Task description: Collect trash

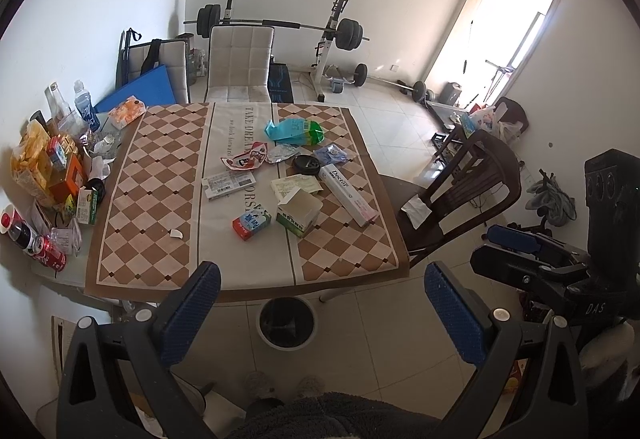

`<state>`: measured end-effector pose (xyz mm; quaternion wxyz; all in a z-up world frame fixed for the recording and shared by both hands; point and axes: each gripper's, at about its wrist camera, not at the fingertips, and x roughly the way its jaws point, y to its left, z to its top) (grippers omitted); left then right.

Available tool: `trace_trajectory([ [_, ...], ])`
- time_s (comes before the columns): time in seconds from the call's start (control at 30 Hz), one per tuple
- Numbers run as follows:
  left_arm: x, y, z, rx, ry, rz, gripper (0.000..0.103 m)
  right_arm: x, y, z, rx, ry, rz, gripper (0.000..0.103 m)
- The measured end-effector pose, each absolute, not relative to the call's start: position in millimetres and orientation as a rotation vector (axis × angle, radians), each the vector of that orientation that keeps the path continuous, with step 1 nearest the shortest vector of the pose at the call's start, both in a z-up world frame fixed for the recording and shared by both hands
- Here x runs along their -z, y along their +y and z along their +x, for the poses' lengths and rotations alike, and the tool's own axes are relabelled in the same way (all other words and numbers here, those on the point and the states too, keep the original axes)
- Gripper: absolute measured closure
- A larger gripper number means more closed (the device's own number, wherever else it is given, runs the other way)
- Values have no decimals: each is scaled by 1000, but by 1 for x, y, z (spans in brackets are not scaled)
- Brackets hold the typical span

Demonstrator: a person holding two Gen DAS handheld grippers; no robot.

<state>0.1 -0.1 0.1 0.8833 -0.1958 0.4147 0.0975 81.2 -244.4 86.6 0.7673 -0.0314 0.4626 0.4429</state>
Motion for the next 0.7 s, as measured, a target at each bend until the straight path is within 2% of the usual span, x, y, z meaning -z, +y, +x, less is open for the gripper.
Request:
trace_trajectory([
  [0.7,4,11,14,-255,865,-359,0,-89,-238,83,-951,1004,-45,0],
])
